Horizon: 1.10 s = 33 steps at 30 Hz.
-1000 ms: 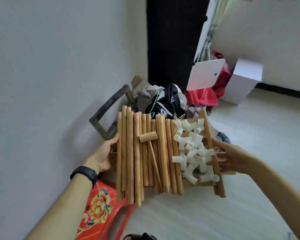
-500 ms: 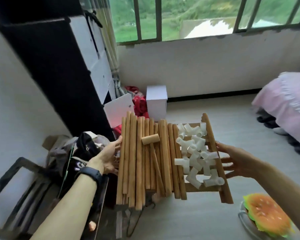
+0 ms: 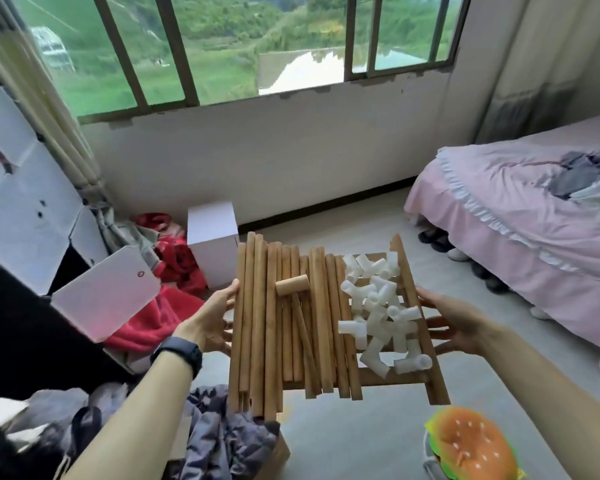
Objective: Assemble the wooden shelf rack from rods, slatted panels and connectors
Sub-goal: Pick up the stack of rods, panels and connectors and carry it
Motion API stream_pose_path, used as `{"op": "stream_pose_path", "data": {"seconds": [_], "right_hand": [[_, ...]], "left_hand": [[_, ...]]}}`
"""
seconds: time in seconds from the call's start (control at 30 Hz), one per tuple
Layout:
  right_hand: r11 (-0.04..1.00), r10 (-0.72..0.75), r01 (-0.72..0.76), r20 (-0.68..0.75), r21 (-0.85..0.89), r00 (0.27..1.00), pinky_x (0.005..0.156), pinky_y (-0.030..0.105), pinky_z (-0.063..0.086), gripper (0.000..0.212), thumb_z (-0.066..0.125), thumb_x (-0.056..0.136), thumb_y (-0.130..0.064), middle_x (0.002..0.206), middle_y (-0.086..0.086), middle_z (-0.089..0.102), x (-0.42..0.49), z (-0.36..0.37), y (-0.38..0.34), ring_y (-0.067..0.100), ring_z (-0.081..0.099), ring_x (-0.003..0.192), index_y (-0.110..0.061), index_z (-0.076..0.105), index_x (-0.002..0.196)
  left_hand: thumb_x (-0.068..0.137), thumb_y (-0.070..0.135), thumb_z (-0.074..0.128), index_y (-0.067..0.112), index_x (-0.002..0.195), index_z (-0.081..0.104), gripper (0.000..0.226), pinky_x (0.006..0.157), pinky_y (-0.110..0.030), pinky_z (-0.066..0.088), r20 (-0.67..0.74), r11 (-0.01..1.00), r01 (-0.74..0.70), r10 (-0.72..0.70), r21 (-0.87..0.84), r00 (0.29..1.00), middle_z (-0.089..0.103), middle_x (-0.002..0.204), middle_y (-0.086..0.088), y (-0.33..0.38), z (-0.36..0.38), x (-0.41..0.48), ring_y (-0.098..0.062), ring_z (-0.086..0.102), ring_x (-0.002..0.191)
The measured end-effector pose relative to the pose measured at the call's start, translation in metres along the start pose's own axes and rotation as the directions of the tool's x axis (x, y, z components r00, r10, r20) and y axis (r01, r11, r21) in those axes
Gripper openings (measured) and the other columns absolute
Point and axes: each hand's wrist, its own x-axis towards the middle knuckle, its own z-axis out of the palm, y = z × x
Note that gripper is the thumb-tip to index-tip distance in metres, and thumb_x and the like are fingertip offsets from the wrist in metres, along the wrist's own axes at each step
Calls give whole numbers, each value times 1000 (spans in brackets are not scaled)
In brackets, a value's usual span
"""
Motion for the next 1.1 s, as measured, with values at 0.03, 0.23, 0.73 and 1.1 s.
{"op": "stream_pose_path", "data": {"seconds": [0.03, 0.23, 0.73, 1.1], "right_hand": [[1000, 8, -8, -4, 10, 1000, 80, 61, 60, 50, 66, 83, -71, 110, 17, 75, 12, -10, -10, 36, 68, 106, -27, 80, 103], [998, 29, -28, -26, 59, 999, 88, 65, 56, 50, 65, 85, -69, 115, 17, 72, 88, -66, -62, 37, 66, 111, -27, 80, 106], [995, 92, -91, -24, 45, 995, 76, 52, 61, 47, 62, 84, -71, 92, 10, 79, 301, -211, -201, 33, 69, 104, -29, 83, 89], [975, 222, -222, -33, 16, 974, 73, 49, 62, 49, 64, 83, -73, 98, 12, 79, 439, -258, -236, 32, 70, 103, -29, 83, 93]], "left_hand": [[78, 83, 54, 25, 139, 52, 85, 96, -74, 43, 13, 1000, 5, -5, 10, 1000, 56, 129, -25, 15, 9, 16, -47, 57, 115], [81, 82, 50, 30, 151, 38, 88, 98, -75, 40, 41, 998, 36, -38, 59, 998, 49, 137, -26, 104, 63, 101, -50, 52, 121], [82, 82, 48, 30, 154, 34, 89, 98, -73, 41, -8, 994, 102, -102, 41, 995, 48, 132, -23, 268, 208, 296, -47, 51, 120], [82, 83, 48, 30, 152, 36, 90, 90, -71, 44, -31, 973, 228, -228, 25, 973, 51, 119, -20, 303, 262, 427, -43, 54, 105]]}}
